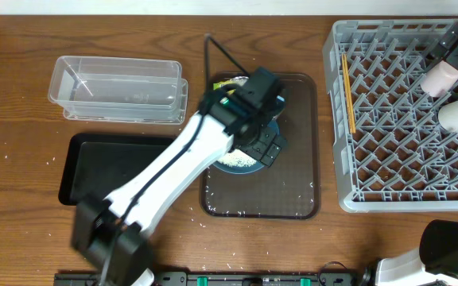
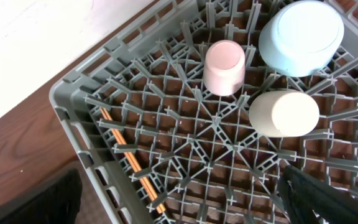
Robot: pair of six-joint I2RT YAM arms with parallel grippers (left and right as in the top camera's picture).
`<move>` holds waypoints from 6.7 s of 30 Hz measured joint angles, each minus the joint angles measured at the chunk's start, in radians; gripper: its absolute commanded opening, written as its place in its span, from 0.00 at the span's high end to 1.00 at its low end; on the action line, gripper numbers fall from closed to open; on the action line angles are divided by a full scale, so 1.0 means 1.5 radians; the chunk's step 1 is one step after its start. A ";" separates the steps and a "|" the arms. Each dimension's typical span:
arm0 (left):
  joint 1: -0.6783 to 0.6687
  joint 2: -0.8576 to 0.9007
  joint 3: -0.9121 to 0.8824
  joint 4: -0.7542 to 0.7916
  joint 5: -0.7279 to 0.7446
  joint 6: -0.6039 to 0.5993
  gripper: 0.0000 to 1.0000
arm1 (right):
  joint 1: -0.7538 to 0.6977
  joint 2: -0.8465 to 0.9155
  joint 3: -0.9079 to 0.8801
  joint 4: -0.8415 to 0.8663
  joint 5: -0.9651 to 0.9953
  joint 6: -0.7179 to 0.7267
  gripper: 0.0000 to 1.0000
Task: Sort waste into correct bins and load items into the dishwasher rack
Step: 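Reach the left gripper to the rim of the blue plate, then grasp the blue plate rim with the left gripper and lift it, then carry the blue plate left over the black tray, then tilt the blue plate with the left gripper to pour rice onto the black tray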
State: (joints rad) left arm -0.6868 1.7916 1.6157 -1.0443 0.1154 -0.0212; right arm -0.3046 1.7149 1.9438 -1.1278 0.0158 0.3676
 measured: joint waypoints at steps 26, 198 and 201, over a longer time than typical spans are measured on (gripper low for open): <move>-0.025 0.188 0.084 0.117 -0.025 -0.175 0.13 | 0.000 0.000 0.000 0.001 0.000 0.000 0.01; 0.773 -0.096 -0.082 -0.122 0.627 -0.172 0.94 | 0.000 0.000 0.000 0.000 0.000 0.000 0.01; 0.793 -0.096 -0.082 -0.122 0.646 -0.170 0.94 | 0.000 0.000 0.000 0.000 0.000 0.000 0.01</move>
State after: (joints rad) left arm 0.5034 1.6474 1.4925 -1.2274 1.0851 -0.2760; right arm -0.3046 1.7149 1.9438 -1.1275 0.0162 0.3676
